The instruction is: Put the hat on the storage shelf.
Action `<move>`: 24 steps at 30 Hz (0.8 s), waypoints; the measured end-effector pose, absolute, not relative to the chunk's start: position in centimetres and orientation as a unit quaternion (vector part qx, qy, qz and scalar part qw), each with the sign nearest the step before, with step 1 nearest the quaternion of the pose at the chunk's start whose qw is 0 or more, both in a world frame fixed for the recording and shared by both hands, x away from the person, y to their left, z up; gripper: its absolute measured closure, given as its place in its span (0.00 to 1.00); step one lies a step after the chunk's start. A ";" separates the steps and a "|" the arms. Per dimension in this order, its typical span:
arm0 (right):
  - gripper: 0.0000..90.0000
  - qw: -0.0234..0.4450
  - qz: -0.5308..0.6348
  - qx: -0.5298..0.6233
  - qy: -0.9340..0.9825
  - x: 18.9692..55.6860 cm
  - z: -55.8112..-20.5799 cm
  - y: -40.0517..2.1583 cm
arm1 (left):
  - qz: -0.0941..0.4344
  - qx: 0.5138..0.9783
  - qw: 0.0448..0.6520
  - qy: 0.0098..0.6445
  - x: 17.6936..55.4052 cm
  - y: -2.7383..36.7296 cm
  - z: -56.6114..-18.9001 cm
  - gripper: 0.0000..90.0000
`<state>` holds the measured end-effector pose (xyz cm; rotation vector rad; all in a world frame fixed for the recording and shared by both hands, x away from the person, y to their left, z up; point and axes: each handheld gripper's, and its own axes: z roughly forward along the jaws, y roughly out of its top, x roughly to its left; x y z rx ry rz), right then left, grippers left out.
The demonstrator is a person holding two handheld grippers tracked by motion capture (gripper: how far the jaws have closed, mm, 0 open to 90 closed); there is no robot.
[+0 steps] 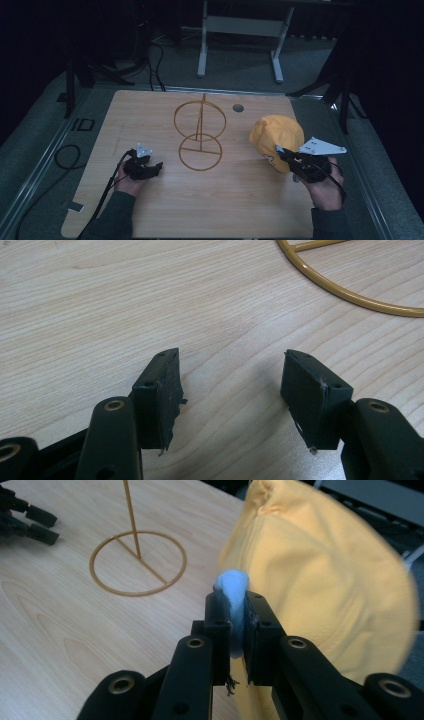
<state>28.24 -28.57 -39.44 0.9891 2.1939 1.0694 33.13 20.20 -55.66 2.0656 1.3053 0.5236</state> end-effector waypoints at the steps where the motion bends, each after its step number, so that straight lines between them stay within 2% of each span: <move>1: 0.92 0.256 0.394 0.363 0.805 28.2 -39.1 -28.7 | 0.199 0.785 0.315 0.496 33.1 20.2 -55.6 0.46; 10: 0.92 0.265 0.397 0.360 0.802 29.1 -36.7 -28.1 | 0.199 0.785 0.315 0.496 33.1 20.2 -55.6 0.46; 24: 0.87 0.227 0.362 0.387 0.817 35.5 -38.3 -25.0 | 0.198 0.785 0.316 0.495 33.1 20.2 -55.6 0.46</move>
